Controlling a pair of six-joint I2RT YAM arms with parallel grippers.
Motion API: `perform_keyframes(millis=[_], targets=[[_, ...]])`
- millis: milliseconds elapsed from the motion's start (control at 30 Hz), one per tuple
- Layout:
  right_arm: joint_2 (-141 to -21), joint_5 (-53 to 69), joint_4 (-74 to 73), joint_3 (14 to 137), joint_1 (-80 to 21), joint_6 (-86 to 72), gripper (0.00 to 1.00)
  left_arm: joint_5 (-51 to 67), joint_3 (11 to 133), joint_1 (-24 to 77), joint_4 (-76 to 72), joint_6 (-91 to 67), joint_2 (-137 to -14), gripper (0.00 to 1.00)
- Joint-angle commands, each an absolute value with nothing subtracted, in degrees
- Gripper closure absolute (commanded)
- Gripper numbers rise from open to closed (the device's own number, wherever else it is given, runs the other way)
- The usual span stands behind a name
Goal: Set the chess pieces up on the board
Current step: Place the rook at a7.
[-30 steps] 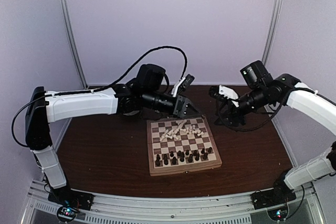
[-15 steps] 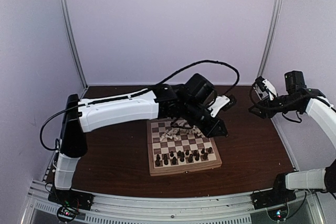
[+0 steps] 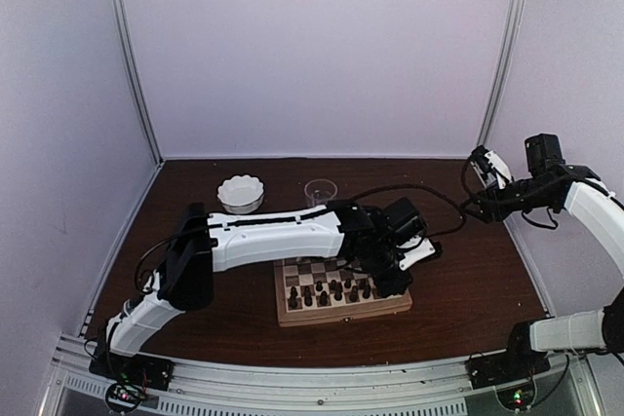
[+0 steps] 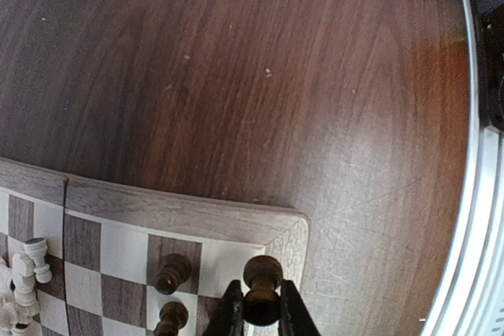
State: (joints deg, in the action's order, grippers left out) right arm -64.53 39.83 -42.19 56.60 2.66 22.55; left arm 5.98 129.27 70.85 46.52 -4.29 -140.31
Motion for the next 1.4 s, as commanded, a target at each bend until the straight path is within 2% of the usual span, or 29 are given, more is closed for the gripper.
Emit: perform_keyframes(millis=[0,967,1233,1367], targets=[[-64.6,40.3,-42.4,56.0,3.0,23.1,0.43,3.5,132.4,71.6,46.7,-1.4,-141.7,0.91],[-65.1,43.4,-43.2,56.0,3.0,23.9,0.43,-2.9,133.8,72.0,50.3,3.0,-145.0,0.9],[-65.1,43.8,-43.3,56.0,3.0,24.0,0.43,-0.1,133.9,72.1,50.6,2.6,-144.5,0.8],[-65.0,43.9,-43.3,56.0,3.0,24.0,0.43,2.1,134.7,72.0,50.5,2.2,-144.4,0.79]])
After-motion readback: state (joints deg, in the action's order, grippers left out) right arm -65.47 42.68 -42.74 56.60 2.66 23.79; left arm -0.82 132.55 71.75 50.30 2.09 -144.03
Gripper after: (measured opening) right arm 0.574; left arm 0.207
